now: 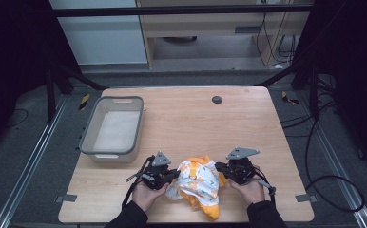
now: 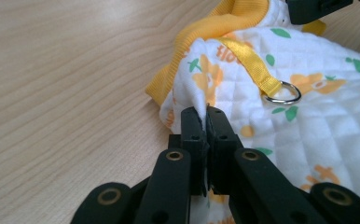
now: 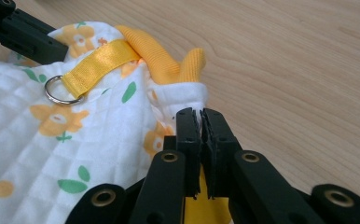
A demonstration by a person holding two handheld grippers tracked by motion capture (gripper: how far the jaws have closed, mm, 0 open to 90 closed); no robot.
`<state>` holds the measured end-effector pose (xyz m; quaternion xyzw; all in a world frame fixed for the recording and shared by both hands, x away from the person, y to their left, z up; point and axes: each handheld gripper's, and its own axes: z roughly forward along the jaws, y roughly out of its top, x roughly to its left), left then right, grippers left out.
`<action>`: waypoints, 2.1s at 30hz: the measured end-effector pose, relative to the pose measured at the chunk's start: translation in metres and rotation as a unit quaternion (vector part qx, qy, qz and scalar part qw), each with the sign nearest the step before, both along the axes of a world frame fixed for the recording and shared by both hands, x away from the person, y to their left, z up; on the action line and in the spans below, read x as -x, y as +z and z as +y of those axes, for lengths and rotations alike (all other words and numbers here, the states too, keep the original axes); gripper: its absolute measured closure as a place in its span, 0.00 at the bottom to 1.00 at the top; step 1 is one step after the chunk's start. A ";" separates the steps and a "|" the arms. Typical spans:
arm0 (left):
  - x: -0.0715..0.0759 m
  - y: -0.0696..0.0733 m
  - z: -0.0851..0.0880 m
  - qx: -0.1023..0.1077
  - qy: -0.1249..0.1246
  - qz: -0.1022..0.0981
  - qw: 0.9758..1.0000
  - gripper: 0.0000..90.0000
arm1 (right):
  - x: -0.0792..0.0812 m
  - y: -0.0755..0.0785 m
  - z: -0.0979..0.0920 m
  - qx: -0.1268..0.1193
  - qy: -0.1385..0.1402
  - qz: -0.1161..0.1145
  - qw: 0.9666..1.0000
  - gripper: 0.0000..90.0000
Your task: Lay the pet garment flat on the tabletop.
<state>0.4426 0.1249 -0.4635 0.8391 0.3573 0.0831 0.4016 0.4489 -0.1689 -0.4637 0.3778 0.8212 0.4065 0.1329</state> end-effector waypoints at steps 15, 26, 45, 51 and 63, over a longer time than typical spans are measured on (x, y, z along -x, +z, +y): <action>0.010 0.027 0.005 0.025 0.003 -0.048 0.999 0.98 | 0.006 0.023 -0.009 -0.040 -0.006 -0.039 0.998 0.96; 0.009 0.058 0.005 0.038 0.013 -0.092 0.995 0.98 | 0.007 0.053 -0.007 -0.068 -0.009 -0.084 0.994 0.96; -0.057 0.087 -0.012 0.057 0.110 -0.172 0.977 0.97 | -0.051 0.069 0.014 -0.118 -0.137 -0.196 0.964 0.96; -0.080 0.089 -0.006 0.088 0.154 -0.158 0.971 0.60 | -0.079 0.071 0.013 -0.075 -0.195 -0.201 0.957 0.77; -0.046 0.094 0.027 0.058 0.143 -0.164 0.974 0.50 | -0.051 0.075 -0.017 -0.065 -0.160 -0.174 0.970 0.63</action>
